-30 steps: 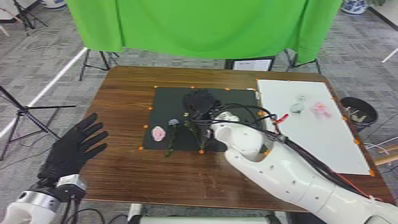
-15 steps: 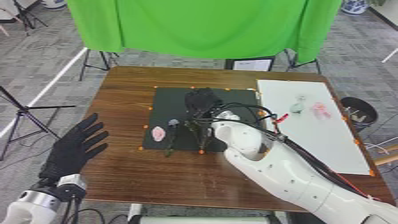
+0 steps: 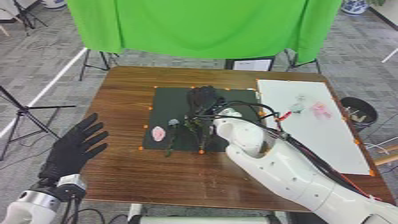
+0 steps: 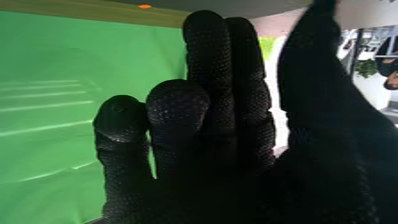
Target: Arrange flowers
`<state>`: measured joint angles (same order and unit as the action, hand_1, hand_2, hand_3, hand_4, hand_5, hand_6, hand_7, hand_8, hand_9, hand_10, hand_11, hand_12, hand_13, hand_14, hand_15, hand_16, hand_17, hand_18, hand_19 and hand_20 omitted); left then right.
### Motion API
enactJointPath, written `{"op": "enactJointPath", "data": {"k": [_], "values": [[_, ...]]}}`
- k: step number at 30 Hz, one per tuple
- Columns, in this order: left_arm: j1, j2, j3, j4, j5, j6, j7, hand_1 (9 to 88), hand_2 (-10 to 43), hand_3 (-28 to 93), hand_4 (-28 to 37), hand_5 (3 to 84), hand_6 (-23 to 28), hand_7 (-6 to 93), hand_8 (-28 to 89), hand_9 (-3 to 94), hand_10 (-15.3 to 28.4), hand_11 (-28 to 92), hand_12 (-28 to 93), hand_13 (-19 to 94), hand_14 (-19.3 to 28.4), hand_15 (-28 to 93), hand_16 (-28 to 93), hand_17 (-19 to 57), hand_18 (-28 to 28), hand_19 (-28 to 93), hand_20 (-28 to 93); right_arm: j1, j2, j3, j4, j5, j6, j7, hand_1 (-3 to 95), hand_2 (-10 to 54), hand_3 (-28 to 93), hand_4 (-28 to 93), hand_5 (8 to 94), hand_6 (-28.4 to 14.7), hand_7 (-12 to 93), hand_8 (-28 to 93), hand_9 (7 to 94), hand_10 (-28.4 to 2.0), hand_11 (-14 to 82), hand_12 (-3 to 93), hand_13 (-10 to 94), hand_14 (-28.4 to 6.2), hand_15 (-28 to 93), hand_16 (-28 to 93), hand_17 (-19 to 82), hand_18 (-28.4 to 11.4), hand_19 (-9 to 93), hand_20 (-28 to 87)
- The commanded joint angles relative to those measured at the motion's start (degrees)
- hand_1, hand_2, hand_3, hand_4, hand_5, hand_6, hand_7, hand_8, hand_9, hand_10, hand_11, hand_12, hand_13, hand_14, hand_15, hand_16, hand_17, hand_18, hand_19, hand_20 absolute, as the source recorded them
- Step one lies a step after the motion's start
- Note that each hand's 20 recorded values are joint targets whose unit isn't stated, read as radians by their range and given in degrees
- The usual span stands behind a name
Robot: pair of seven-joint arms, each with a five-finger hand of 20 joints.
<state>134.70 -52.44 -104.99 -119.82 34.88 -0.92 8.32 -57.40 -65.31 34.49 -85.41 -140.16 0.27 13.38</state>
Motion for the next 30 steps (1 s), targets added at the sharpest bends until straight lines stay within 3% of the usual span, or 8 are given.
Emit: {"op": "enactJointPath", "data": {"k": [1, 7, 8, 9, 12, 19, 30], "values": [[1.35, -0.93, -0.70, -0.34, -0.13, -0.24, -0.23, 24.3, -4.1, 70, -28.2, 23.8, 2.7, 17.4, -10, 20.5, 10.1, 14, 20, 14, 13.7, 20, 5, -12.1, 19.7, 31, 10, -1.94, 4.64, 7.63, -7.21, 6.53, 3.60, 2.46, 28.3, -9.5, 85, -28, 64.9, 3.1, 36, -16, 73.7, -8.2, 30.5, 24.9, 66, -5.6, 77, 35, 32, -18.9, 88, 57], [2.45, -1.44, -1.26, -0.75, -0.16, 0.35, 0.24, 24.2, -4.1, 70, -28.3, 23.7, 2.6, 17.5, -10, 20.5, 10.1, 14, 20, 14, 13.7, 20, 5, -12.1, 19.7, 31, 10, -3.96, 12.71, 15.05, -10.05, 11.55, 1.48, 7.94, 26.0, -9.5, 87, -28, 54.0, 0.9, 35, -17, 61.9, -9.2, 32.6, 25.3, 59, -7.2, 78, 33, 29, -18.8, 86, 56], [2.64, -1.51, -1.36, -0.76, -0.12, 0.37, 0.44, 24.2, -4.1, 70, -28.3, 23.8, 2.7, 17.5, -10, 20.5, 10.1, 14, 20, 14, 13.7, 20, 5, -12.1, 19.7, 31, 10, -4.23, 13.85, 15.67, -9.56, 12.93, 2.70, 8.45, 26.1, -9.5, 87, -28, 51.3, 0.2, 35, -17, 58.6, -9.6, 32.6, 25.0, 57, -7.5, 78, 32, 28, -19.0, 86, 56], [2.98, -1.63, -1.61, -0.96, -0.13, 0.42, 0.28, 24.2, -4.1, 70, -28.3, 23.8, 2.7, 17.5, -10, 20.5, 10.0, 14, 20, 14, 13.7, 20, 5, -12.1, 19.7, 31, 10, -4.58, 14.49, 16.19, -8.91, 14.02, 3.84, 9.57, 27.4, -9.5, 89, -28, 44.2, -1.6, 35, -17, 48.7, -10.9, 31.8, 24.2, 52, -8.4, 78, 29, 26, -19.2, 84, 56], [2.84, -1.75, -1.13, -0.82, -0.31, 0.89, 0.96, 24.2, -4.1, 70, -28.3, 23.7, 2.7, 17.5, -10, 20.5, 10.0, 13, 20, 14, 13.8, 20, 5, -12.1, 19.8, 31, 10, -5.27, 16.68, 17.05, -7.25, 13.70, 5.18, 12.23, 29.2, -9.5, 92, -28, 37.6, -3.7, 34, -17, 39.6, -12.2, 30.1, 23.8, 49, -9.1, 79, 26, 26, -19.4, 84, 55], [2.18, -1.94, -1.14, -0.60, -0.09, 0.10, 0.50, 24.2, -4.2, 70, -28.3, 23.9, 2.8, 17.4, -10, 20.6, 10.0, 14, 20, 14, 13.8, 21, 5, -11.9, 19.7, 31, 10, -10.20, 20.89, 21.26, -7.79, 12.49, 0.11, 15.73, 25.0, -9.5, 89, -28, 28.2, -6.4, 31, -15, 32.5, -14.0, 26.4, 23.9, 45, -10.3, 80, 24, 23, -20.4, 83, 56], [2.80, -1.78, -1.58, -0.50, -0.24, 0.12, 0.39, 24.2, -4.2, 70, -28.2, 23.8, 2.8, 17.5, -10, 20.6, 10.1, 14, 20, 14, 13.8, 21, 4, -11.9, 19.7, 32, 10, -17.44, 25.45, 25.47, -7.92, 8.94, -5.57, 18.08, 24.9, -9.5, 90, -28, 31.2, -5.6, 33, -15, 37.3, -13.9, 26.0, 23.6, 47, -9.8, 79, 23, 23, -20.6, 82, 56]]}}
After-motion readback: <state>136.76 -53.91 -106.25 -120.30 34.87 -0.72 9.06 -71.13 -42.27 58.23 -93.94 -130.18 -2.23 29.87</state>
